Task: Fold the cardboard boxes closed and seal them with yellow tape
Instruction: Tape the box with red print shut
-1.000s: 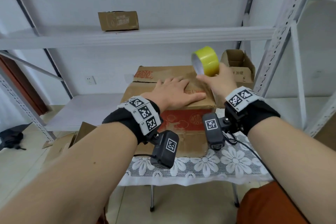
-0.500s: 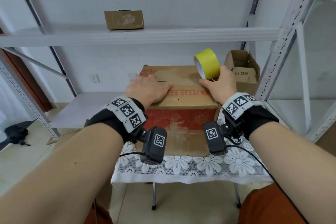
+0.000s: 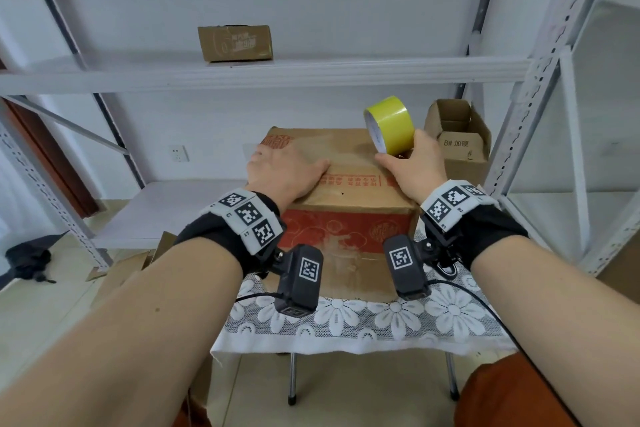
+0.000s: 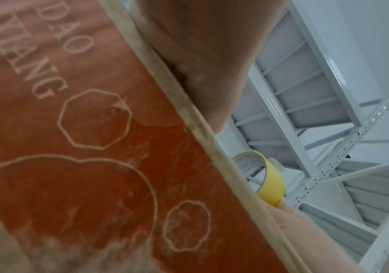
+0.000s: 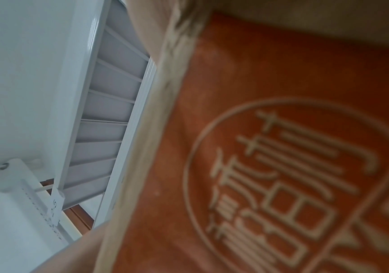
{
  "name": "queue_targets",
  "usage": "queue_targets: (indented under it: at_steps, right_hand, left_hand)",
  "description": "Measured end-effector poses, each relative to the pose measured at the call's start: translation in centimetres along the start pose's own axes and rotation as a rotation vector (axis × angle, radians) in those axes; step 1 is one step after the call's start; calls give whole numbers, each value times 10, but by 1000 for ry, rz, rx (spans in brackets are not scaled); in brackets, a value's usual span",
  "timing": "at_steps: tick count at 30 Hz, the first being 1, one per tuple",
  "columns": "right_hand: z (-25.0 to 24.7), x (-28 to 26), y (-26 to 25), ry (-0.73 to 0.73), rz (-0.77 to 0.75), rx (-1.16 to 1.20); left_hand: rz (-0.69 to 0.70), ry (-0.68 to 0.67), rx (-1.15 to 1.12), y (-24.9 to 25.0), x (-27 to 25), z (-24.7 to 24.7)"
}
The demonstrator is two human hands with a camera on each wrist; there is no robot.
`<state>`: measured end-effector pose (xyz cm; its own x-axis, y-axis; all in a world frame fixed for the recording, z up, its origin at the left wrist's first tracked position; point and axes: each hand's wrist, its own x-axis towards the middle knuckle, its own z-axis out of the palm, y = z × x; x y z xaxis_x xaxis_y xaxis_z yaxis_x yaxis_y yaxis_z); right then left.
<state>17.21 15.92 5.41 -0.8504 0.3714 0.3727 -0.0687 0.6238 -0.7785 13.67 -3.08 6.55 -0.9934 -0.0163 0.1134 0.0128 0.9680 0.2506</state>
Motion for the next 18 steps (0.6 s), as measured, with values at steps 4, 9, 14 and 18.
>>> queue_targets:
  at_steps: [4, 9, 14, 18]
  right_hand:
    - [2, -1, 1, 17, 18, 47]
    - [1, 0, 0, 41, 60, 116]
    - [1, 3, 2, 15, 47, 112]
    - [4, 4, 3, 6, 35, 111]
  left_hand:
    - [-33, -10, -154, -10, 5, -5]
    - [-64, -19, -223, -13, 6, -8]
    - [-68, 10, -194, -11, 1, -7]
    - [-89, 46, -154, -10, -2, -5]
